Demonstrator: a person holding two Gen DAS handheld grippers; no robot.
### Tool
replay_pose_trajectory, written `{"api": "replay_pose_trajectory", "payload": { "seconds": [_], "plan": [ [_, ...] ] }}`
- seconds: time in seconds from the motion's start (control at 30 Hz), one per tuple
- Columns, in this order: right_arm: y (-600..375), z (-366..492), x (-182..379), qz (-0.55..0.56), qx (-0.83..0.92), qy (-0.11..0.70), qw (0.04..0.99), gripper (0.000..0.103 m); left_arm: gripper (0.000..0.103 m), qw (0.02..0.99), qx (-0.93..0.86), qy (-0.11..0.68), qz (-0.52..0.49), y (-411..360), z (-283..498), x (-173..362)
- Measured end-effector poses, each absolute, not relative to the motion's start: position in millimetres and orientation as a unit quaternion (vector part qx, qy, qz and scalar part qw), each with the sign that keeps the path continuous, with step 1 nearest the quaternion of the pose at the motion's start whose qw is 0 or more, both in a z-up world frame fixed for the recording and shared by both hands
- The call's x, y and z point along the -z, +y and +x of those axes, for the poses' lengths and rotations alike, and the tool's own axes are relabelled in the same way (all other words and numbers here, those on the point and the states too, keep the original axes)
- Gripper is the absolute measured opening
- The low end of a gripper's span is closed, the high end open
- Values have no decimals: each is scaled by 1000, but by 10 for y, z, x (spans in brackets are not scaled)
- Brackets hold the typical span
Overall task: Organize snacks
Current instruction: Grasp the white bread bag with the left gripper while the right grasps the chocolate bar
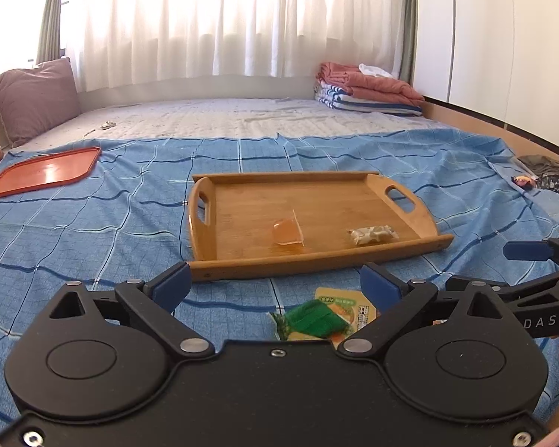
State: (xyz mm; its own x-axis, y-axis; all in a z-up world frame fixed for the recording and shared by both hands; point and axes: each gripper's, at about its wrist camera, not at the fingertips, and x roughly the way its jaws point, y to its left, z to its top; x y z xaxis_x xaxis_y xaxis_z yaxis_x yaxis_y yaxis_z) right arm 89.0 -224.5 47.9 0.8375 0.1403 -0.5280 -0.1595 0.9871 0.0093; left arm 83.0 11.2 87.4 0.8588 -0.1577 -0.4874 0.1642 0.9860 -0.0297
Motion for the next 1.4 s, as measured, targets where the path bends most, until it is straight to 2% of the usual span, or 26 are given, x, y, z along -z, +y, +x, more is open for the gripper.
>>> {"api": "replay_pose_trajectory", "payload": {
  "seconds": [0.1, 0.47, 0.67, 1.4],
  "plan": [
    [-2259, 746, -441, -11, -76, 270, 960, 103, 101, 966, 87, 244, 11, 104, 683, -824],
    [-2221, 342, -104, -9, -33, 264, 964, 103, 103, 968, 71, 240, 36, 94, 293, -439],
    [-2104, 221, 64, -48, -15, 254, 966, 103, 103, 965, 65, 252, 38, 156, 256, -260],
    [-2022, 307, 326, -8, 0, 294, 956, 103, 103, 955, 56, 289, 33, 134, 388, 66]
  ]
}}
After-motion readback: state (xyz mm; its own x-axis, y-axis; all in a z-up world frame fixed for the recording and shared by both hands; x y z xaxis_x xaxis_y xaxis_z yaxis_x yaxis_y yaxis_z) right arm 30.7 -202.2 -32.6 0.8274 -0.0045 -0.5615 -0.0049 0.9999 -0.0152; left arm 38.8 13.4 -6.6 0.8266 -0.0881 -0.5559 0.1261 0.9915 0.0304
